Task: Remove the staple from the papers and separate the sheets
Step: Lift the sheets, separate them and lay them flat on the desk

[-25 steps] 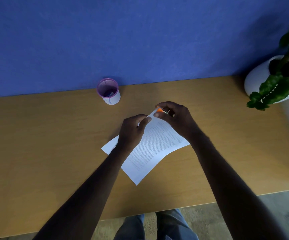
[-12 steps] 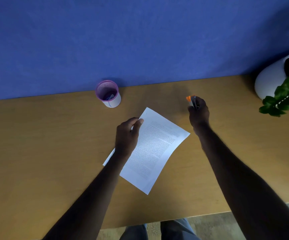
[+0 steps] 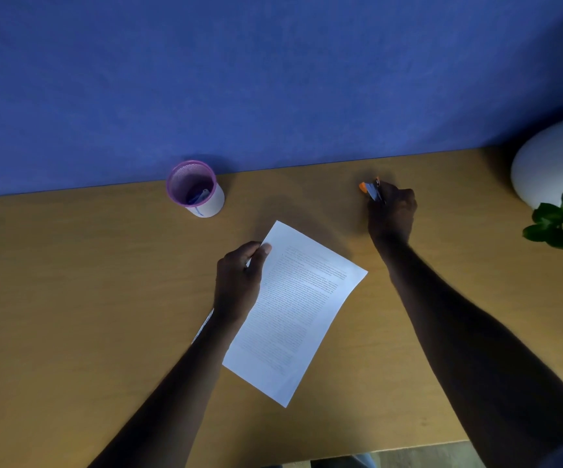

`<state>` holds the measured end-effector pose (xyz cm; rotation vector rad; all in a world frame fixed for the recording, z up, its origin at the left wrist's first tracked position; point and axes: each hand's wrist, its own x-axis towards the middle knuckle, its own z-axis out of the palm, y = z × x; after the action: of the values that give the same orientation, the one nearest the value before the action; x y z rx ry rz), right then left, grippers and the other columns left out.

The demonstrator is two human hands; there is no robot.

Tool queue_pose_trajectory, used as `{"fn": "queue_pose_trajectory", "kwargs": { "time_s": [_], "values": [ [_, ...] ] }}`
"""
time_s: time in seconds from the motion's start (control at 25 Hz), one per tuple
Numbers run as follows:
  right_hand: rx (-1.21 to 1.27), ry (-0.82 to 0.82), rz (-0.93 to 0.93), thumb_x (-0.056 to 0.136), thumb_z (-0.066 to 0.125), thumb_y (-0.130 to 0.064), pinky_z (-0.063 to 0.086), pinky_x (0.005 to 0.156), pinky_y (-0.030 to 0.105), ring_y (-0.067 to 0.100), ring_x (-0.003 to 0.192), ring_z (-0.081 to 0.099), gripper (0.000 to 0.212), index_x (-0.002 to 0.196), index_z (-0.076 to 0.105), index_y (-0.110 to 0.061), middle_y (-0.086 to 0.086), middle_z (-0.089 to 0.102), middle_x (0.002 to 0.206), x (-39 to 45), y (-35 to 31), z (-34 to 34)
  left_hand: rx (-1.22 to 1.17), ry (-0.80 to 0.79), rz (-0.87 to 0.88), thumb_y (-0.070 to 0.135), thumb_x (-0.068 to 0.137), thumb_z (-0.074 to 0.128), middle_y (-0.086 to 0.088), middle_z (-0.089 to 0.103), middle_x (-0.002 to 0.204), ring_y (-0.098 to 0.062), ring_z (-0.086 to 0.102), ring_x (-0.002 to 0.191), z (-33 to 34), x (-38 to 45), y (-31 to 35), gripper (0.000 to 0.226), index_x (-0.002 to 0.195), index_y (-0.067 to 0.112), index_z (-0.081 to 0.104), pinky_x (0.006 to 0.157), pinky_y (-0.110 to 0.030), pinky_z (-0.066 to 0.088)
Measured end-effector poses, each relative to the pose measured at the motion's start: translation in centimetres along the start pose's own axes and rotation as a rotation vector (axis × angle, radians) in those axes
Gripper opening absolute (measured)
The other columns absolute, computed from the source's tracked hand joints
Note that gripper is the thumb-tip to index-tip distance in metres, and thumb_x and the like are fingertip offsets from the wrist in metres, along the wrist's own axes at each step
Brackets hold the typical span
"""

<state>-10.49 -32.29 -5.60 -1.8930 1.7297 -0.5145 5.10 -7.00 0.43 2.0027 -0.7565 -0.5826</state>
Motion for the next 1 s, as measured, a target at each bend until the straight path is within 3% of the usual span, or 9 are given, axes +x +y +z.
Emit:
{"fn": "queue_pose_trajectory", "kwargs": {
  "time_s": [0.16, 0.48, 0.6, 0.68, 0.76, 0.84, 0.92, 1.0],
  "values": [
    [-0.060, -0.040, 0.002, 0.099, 0.063, -0.014, 0.054, 0.098, 0.045, 0.035, 0.123, 0.053, 0.047, 0.144, 0.059, -0.020, 0.016, 0.055, 0.135, 0.0, 0.2, 0.1, -0.008, -0.017, -0.032, 0.020, 0.102, 0.062, 0.021, 0.051, 0.052, 0.000, 0.045, 0.049, 0.3, 0.1, 0.0, 0.043, 0.064, 0.033, 0.046, 0.052, -0.005, 0.029],
    [-0.030, -0.086, -0.009, 0.095, 0.065, -0.013, 0.054, 0.098, 0.051, 0.038, 0.125, 0.053, 0.055, 0.149, 0.051, -0.016, 0.018, 0.056, 0.139, -0.2, 0.5, -0.6, -0.041, -0.032, -0.022, 0.026, 0.102, 0.061, 0.007, 0.037, 0.052, -0.009, 0.031, 0.051, -0.1, 0.6, 0.0, 0.048, 0.059, 0.032, 0.040, 0.052, -0.018, 0.024],
    [0.196, 0.028, 0.089, 0.098, 0.069, -0.023, 0.054, 0.101, 0.047, 0.030, 0.124, 0.058, 0.054, 0.146, 0.052, -0.008, 0.017, 0.058, 0.140, -2.9, 0.8, -1.9, -0.082, -0.036, -0.023, 0.026, 0.102, 0.061, 0.008, 0.028, 0.052, -0.008, 0.026, 0.053, -0.4, 0.5, 0.2, 0.050, 0.060, 0.027, 0.034, 0.053, -0.020, 0.021],
    [0.479, 0.110, 0.183, 0.104, 0.061, -0.029, 0.054, 0.094, 0.038, 0.014, 0.111, 0.064, 0.041, 0.139, 0.058, -0.008, 0.010, 0.064, 0.131, -6.6, 0.8, -2.9, -0.135, -0.043, -0.040, 0.027, 0.103, 0.061, 0.009, 0.023, 0.056, -0.008, 0.023, 0.057, -0.8, 0.4, 0.3, 0.049, 0.063, 0.014, 0.035, 0.055, -0.025, 0.021],
    [0.768, 0.013, 0.287, 0.110, 0.046, -0.038, 0.053, 0.087, 0.033, 0.011, 0.098, 0.069, 0.038, 0.130, 0.063, -0.012, 0.006, 0.072, 0.118, -11.0, 0.6, -3.9, -0.208, -0.039, -0.078, 0.027, 0.103, 0.061, 0.010, 0.021, 0.061, -0.008, 0.021, 0.061, -1.2, 0.1, 0.4, 0.048, 0.067, 0.008, 0.035, 0.056, -0.028, 0.020],
    [0.909, -0.191, 0.365, 0.111, 0.034, -0.051, 0.057, 0.082, 0.033, 0.016, 0.096, 0.073, 0.049, 0.124, 0.068, -0.019, 0.005, 0.078, 0.110, -14.9, 0.1, -4.9, -0.281, -0.021, -0.109, 0.028, 0.103, 0.061, 0.012, 0.021, 0.062, -0.007, 0.020, 0.061, -1.8, -0.3, 1.0, 0.048, 0.066, 0.015, 0.033, 0.054, -0.024, 0.019],
    [0.911, -0.340, 0.337, 0.108, 0.038, -0.055, 0.059, 0.080, 0.032, 0.018, 0.099, 0.074, 0.048, 0.120, 0.070, -0.022, 0.005, 0.079, 0.111, -18.1, -0.3, -5.8, -0.360, 0.011, -0.173, 0.030, 0.101, 0.063, 0.013, 0.022, 0.063, -0.007, 0.020, 0.062, -2.5, -0.6, 1.7, 0.049, 0.065, 0.021, 0.031, 0.053, -0.021, 0.019],
    [0.829, -0.402, 0.259, 0.103, 0.056, -0.046, 0.060, 0.084, 0.036, 0.020, 0.105, 0.074, 0.034, 0.120, 0.069, -0.020, 0.003, 0.077, 0.115, -20.7, -0.5, -6.3, -0.498, 0.055, -0.260, 0.033, 0.099, 0.065, 0.005, 0.031, 0.068, -0.012, 0.028, 0.067, -3.4, -0.9, 2.0, 0.044, 0.066, 0.017, 0.040, 0.059, -0.025, 0.025]
  ]
}}
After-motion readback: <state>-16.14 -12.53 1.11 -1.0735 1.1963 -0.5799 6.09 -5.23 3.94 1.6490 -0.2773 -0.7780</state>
